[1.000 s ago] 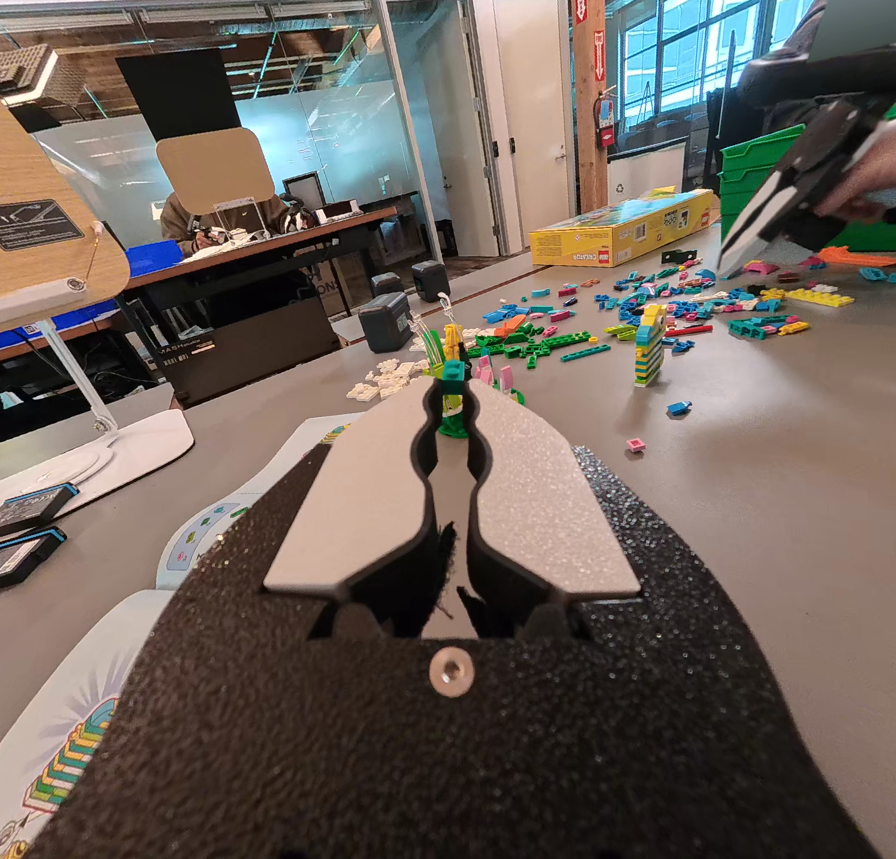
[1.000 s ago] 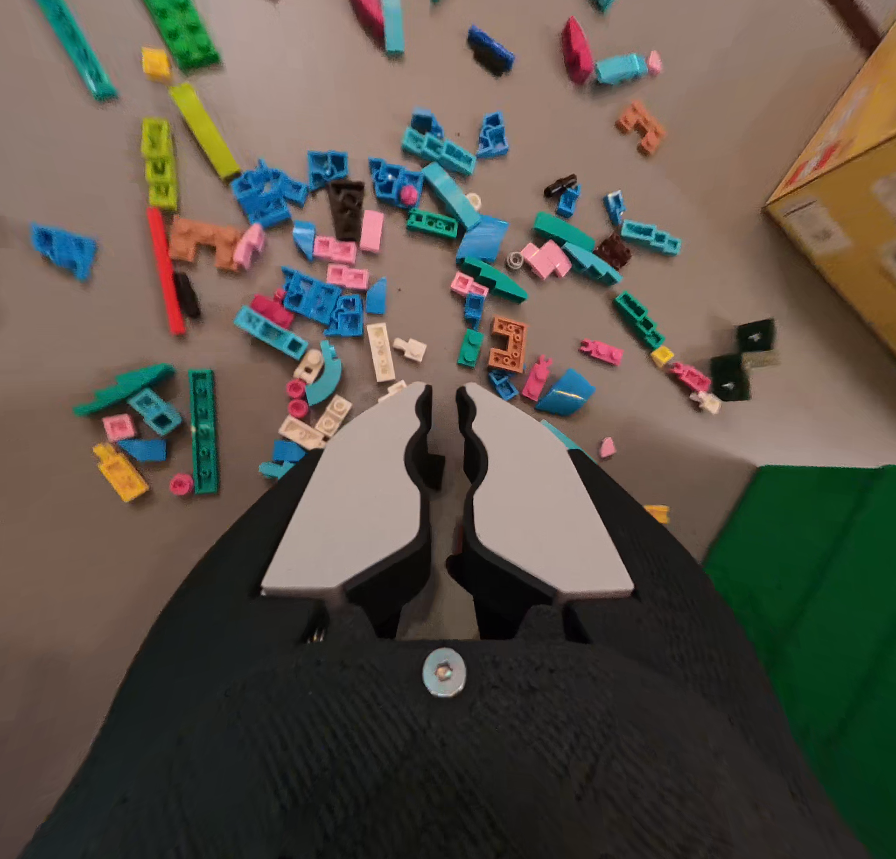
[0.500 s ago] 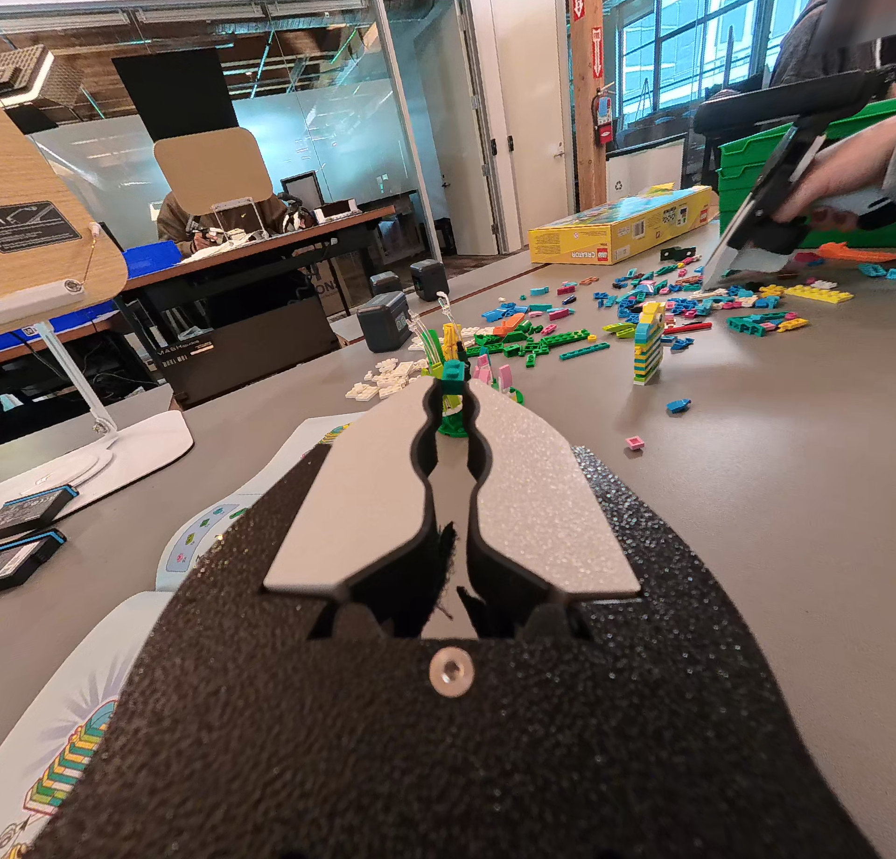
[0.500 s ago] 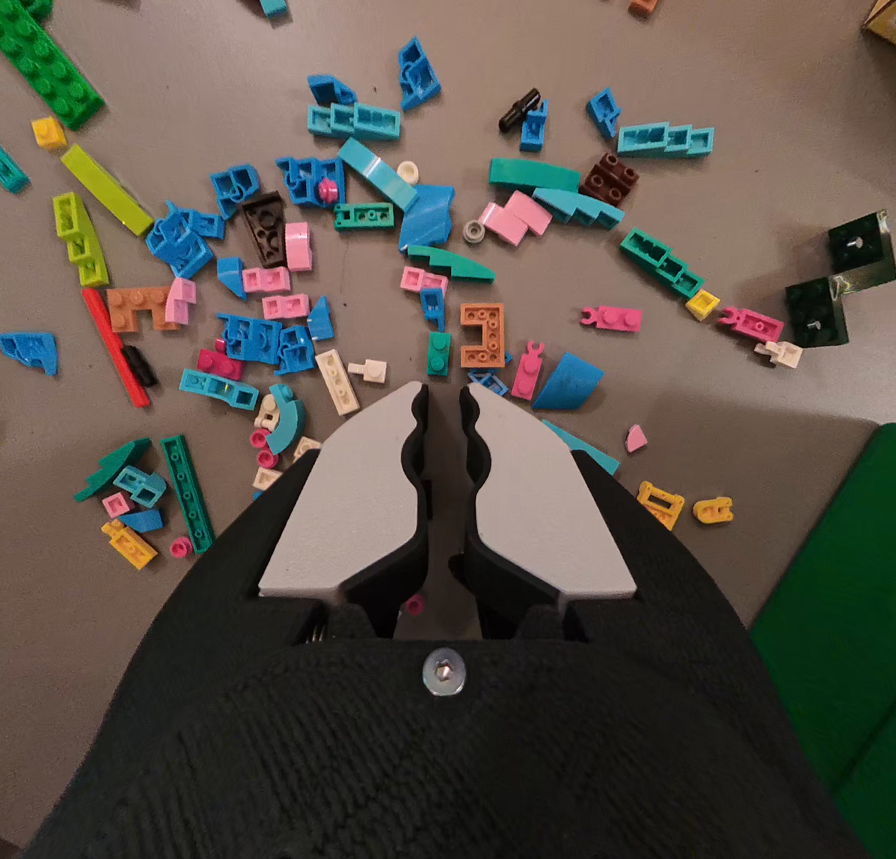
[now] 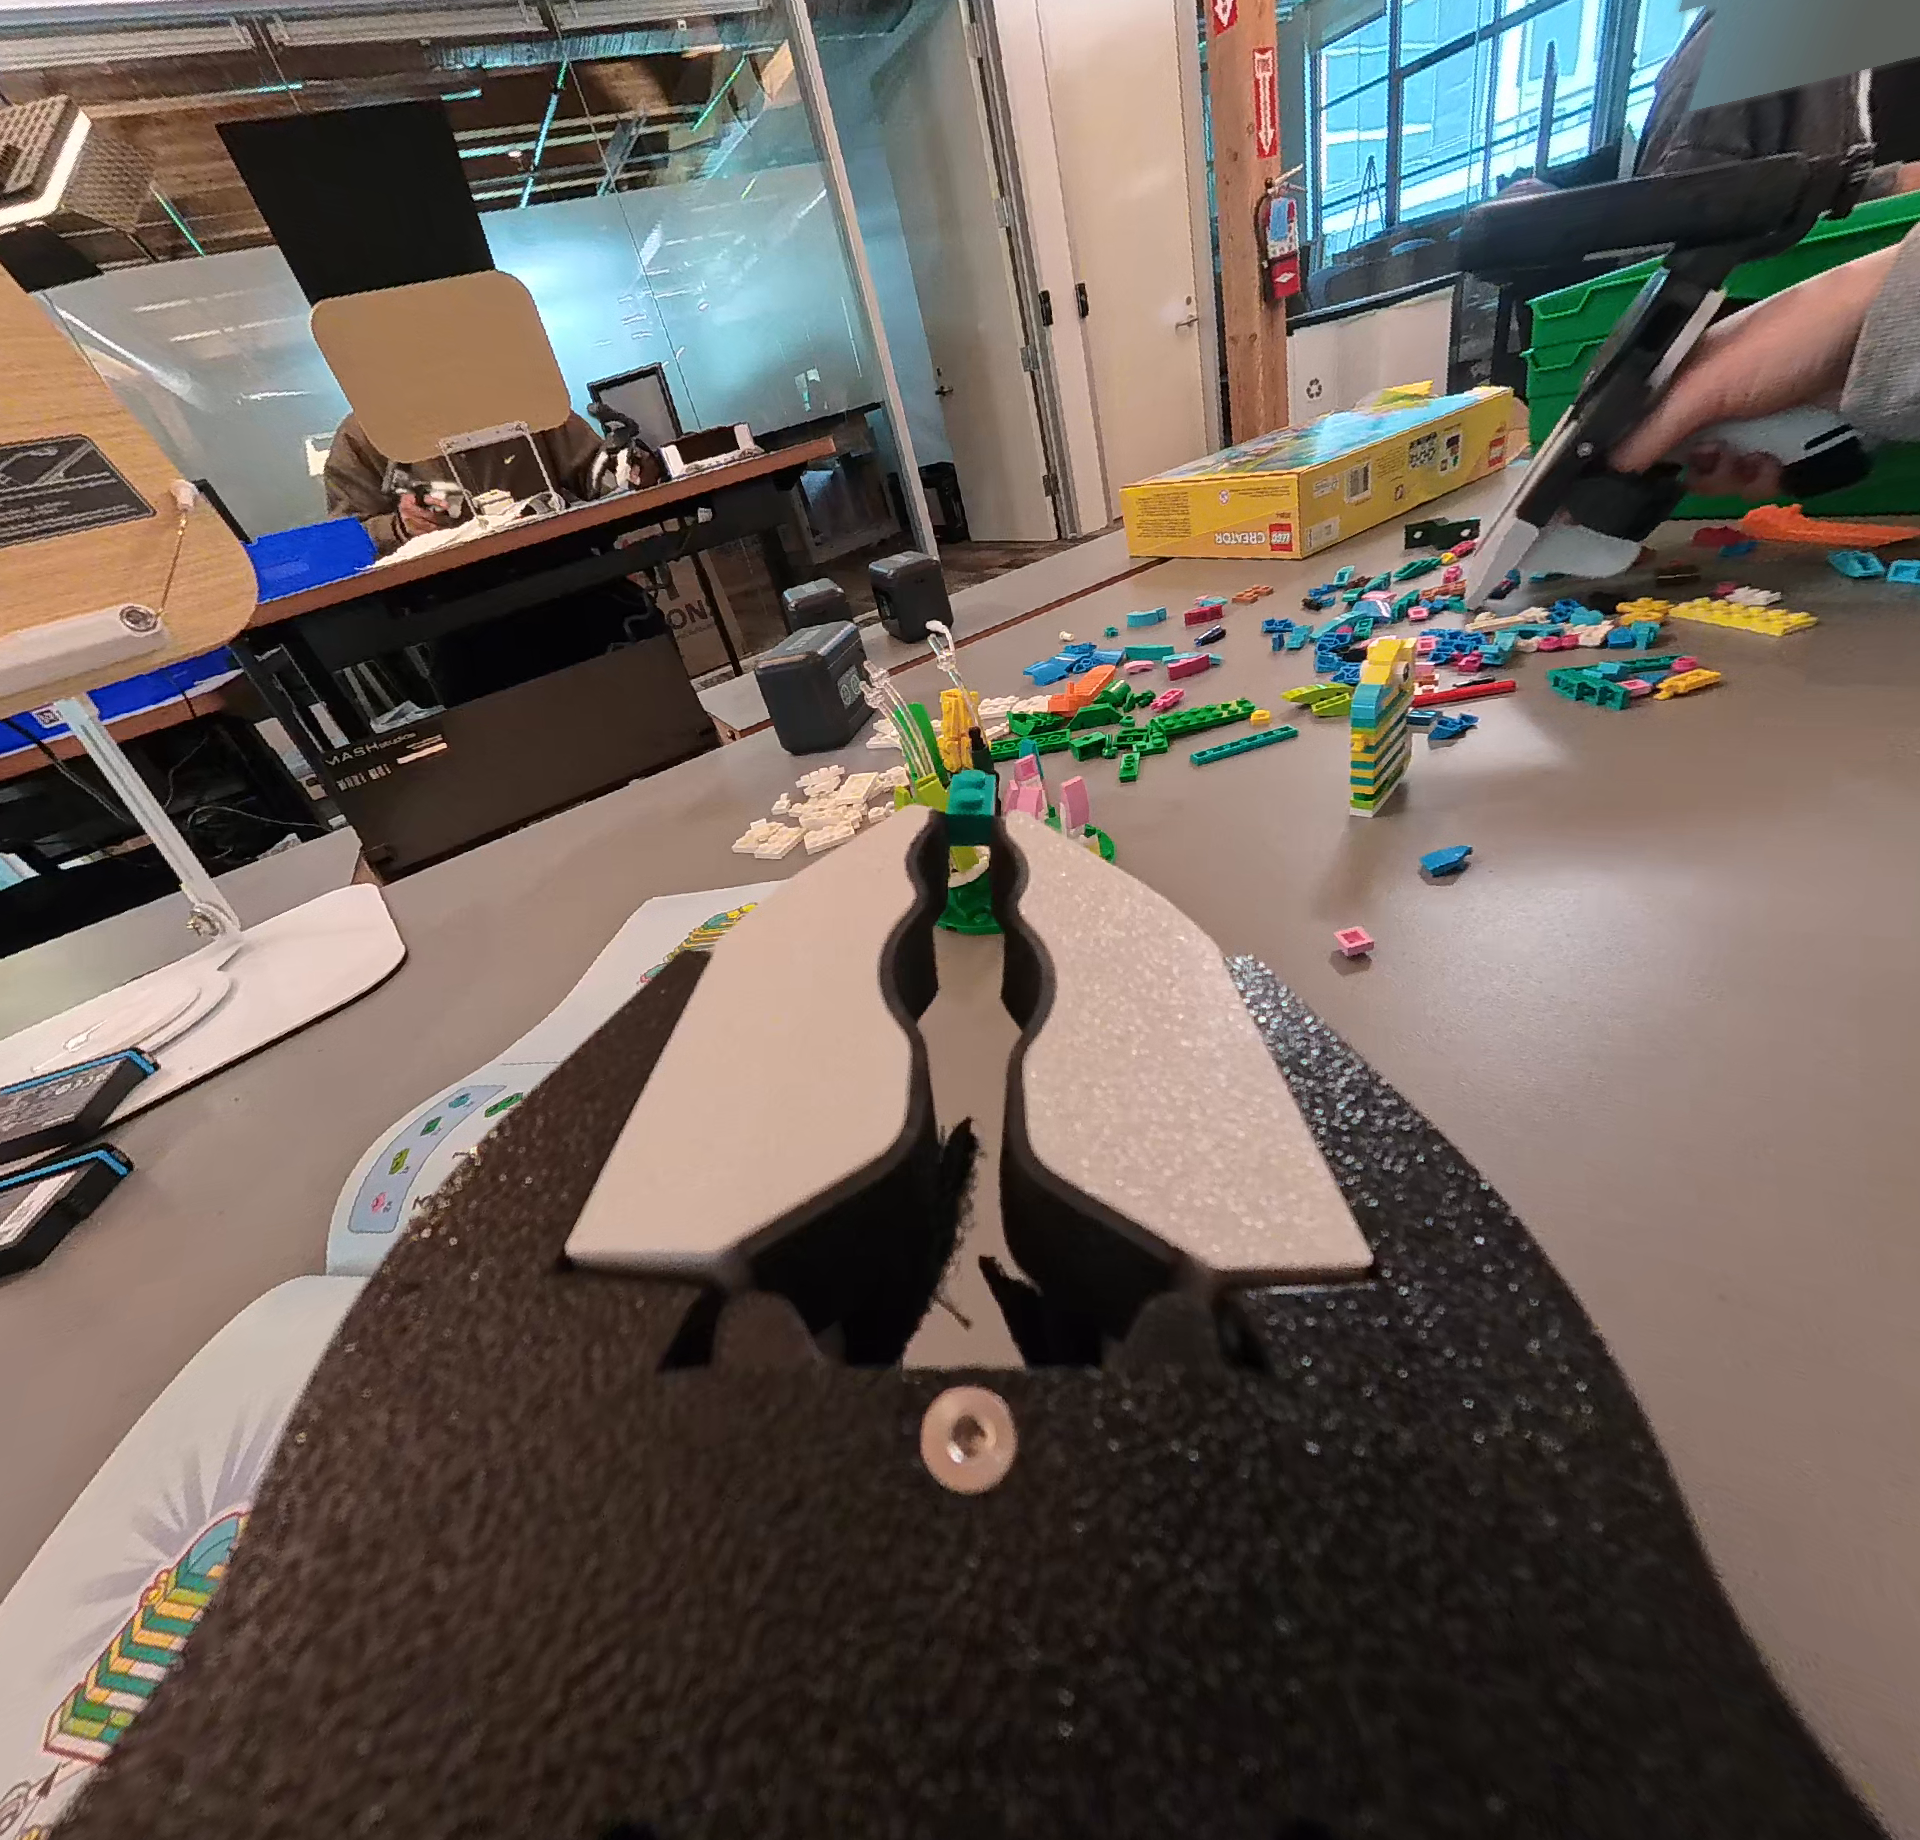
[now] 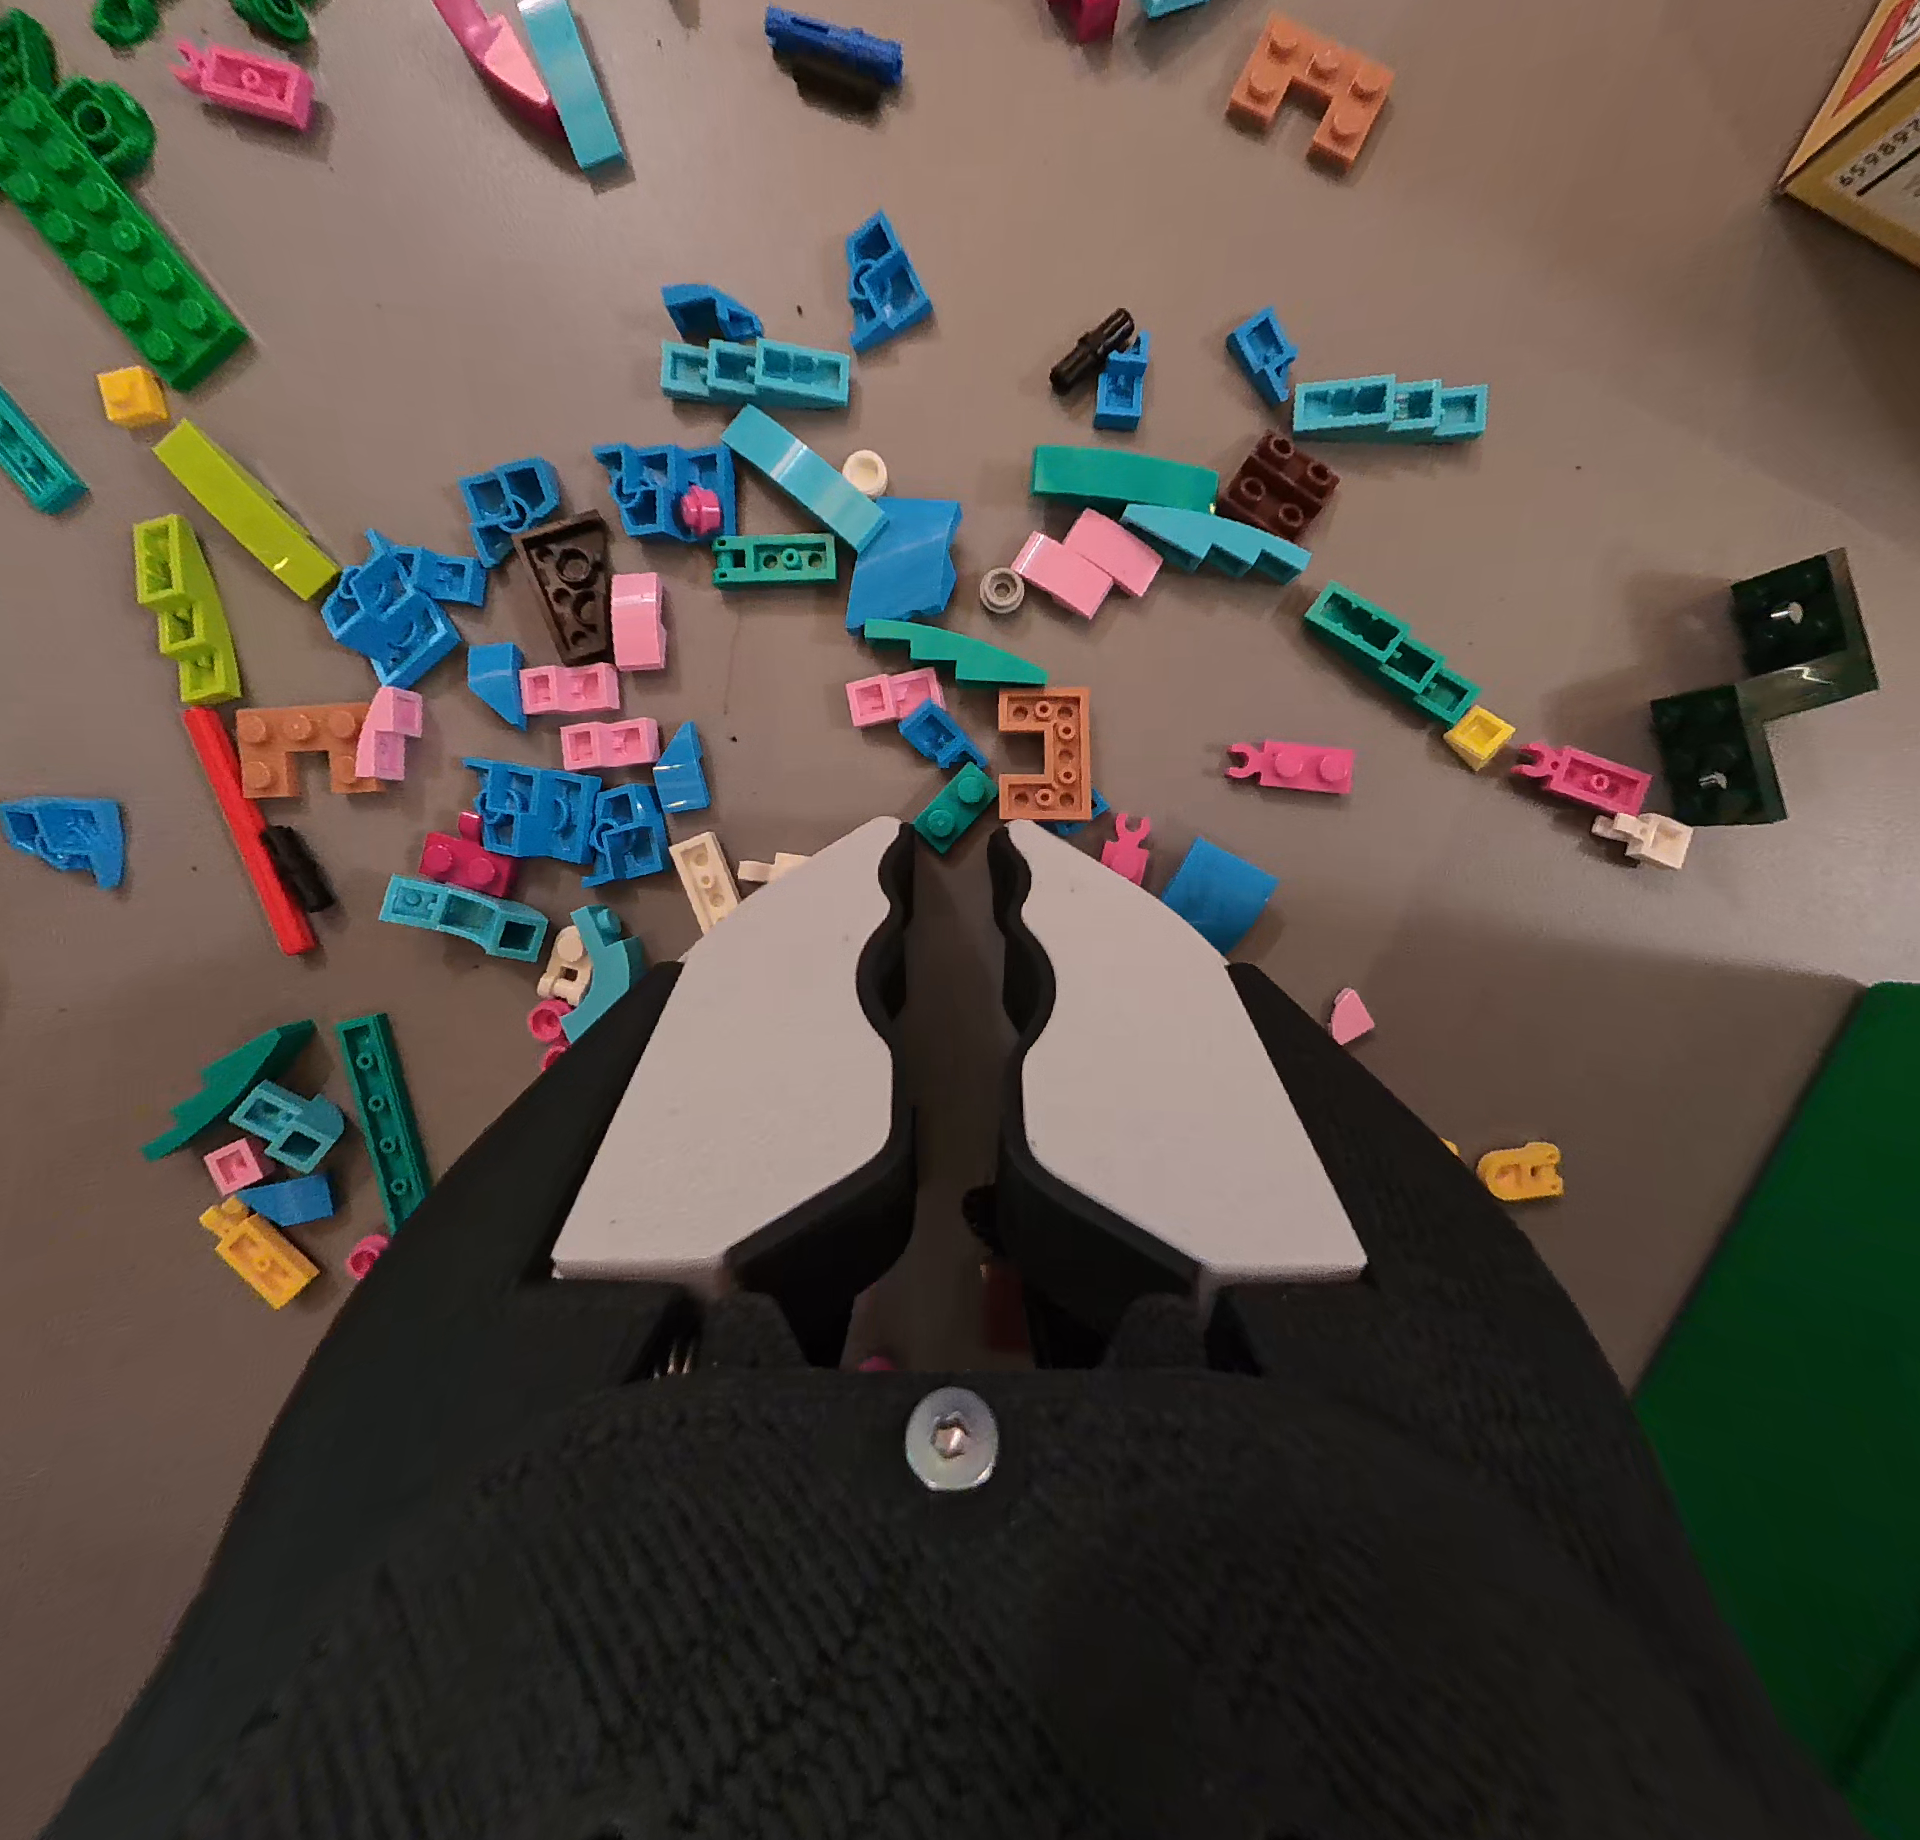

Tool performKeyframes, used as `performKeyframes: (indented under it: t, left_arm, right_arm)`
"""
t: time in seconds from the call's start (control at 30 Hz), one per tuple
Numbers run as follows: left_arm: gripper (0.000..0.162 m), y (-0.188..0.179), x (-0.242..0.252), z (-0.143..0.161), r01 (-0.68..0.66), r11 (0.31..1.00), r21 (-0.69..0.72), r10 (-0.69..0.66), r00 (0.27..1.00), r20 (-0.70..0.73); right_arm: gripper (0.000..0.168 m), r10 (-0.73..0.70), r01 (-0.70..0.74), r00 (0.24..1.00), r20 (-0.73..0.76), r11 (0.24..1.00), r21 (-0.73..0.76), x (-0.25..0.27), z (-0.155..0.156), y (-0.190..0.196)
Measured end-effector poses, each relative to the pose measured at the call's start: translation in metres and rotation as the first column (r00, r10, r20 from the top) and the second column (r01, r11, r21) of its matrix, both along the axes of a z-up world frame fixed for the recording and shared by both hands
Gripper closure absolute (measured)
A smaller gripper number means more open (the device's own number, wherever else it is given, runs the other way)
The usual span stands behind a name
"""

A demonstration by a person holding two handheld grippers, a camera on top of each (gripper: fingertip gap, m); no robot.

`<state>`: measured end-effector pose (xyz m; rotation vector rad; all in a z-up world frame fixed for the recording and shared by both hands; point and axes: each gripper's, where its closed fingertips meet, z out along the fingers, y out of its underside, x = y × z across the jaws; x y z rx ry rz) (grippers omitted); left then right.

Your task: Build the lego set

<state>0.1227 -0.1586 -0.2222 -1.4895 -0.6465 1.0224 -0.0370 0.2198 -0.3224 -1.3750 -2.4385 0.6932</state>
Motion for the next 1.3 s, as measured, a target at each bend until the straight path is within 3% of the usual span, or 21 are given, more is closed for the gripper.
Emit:
performKeyframes:
  t: [0.23, 0.63, 0.73, 1.1, 1.3]
  left_arm:
    - [0.155, 0.0, 0.0, 0.0, 0.001, 1.0, -0.002, -0.001, 1.0, 0.0]
    - [0.155, 0.001, -0.001, -0.002, 0.004, 1.0, -0.009, -0.004, 1.0, 0.003]
    - [0.155, 0.001, -0.001, -0.002, 0.005, 1.0, -0.009, -0.005, 1.0, 0.004]
    - [0.155, 0.005, -0.001, -0.005, 0.035, 0.999, -0.023, -0.035, 0.999, 0.017]
    - [0.155, 0.01, 0.001, -0.005, 0.083, 0.997, -0.002, -0.083, 0.996, 0.036]
  right_arm:
    - [0.156, -0.01, 0.011, 1.0, -0.008, 0.997, 0.073, 0.0, 0.002, 0.011]
    - [0.153, -0.041, 0.041, 0.999, 0.015, 0.999, 0.012, -0.004, -0.002, 0.001]
    - [0.161, -0.023, 0.023, 1.0, 0.007, 0.999, 0.036, -0.003, -0.002, 0.0]
    - [0.162, 0.262, -0.255, 0.962, -0.076, 0.962, 0.096, 0.028, 0.007, -0.002]
    - [0.163, 0.473, -0.451, 0.859, -0.193, 0.88, 0.152, 0.051, 0.027, -0.014]
